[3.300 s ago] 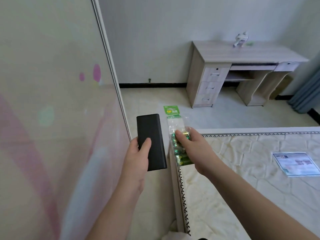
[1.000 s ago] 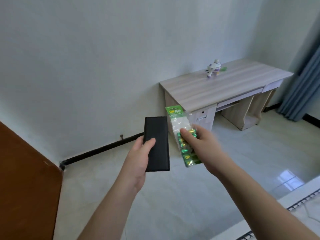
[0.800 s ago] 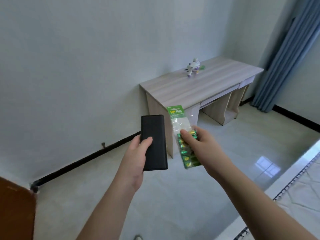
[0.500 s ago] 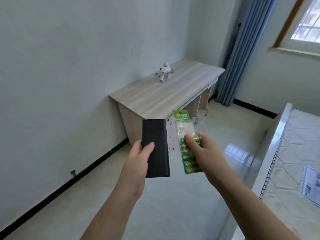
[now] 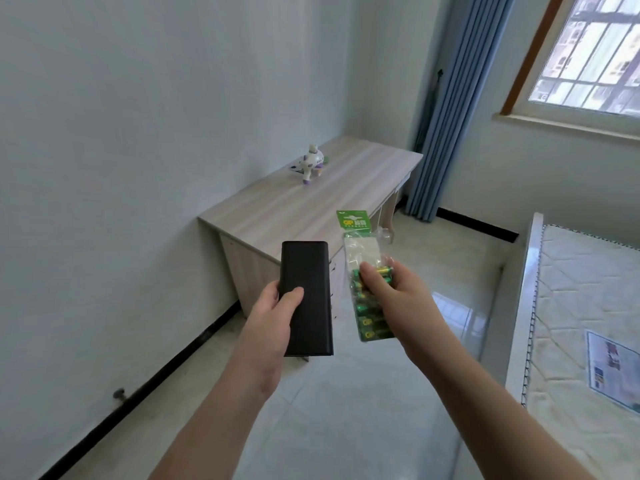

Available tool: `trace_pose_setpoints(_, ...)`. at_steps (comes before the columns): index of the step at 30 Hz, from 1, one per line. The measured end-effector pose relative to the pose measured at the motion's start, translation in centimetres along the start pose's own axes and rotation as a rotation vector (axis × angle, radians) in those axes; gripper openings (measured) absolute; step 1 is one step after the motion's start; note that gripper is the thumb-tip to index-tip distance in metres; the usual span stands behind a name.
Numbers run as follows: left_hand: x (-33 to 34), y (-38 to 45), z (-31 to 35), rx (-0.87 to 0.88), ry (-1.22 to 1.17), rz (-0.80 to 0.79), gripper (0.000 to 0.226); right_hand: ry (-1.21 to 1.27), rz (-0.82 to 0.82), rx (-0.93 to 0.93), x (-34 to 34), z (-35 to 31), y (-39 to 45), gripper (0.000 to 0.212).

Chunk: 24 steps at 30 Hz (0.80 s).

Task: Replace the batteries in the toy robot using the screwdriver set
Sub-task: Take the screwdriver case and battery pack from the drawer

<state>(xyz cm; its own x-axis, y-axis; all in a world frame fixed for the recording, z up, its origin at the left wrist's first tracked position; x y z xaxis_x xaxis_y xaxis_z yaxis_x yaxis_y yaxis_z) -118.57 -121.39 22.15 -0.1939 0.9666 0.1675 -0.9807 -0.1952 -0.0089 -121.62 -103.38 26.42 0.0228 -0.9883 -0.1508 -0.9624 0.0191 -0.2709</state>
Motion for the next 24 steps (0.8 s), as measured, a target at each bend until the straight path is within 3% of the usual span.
trace_pose_setpoints(13, 4.0, 9.5, -0.9, -0.008, 0.055, -0.036, 0.018, 0.02, 0.034, 0.035, -2.7, -0.5, 8.5, 0.009)
trace_pose_setpoints(24, 13.7, 23.1, -1.6, 0.028, 0.108, -0.07, 0.021, 0.08, -0.03, 0.137, -10.3, -2.6, 22.5, 0.013)
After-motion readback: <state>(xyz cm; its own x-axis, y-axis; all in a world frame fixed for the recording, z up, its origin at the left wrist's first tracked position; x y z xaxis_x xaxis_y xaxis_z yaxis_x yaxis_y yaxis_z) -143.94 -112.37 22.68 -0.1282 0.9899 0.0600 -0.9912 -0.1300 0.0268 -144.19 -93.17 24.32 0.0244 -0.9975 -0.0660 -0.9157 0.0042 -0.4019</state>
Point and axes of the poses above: each hand's wrist, its own y-axis towards the middle knuckle, its own x-axis out of the palm, z = x × y, the point moved 8 cm from there along y, towards the middle knuckle, and after that the axes turned 14 degrees about x, right-handed, at the moved point
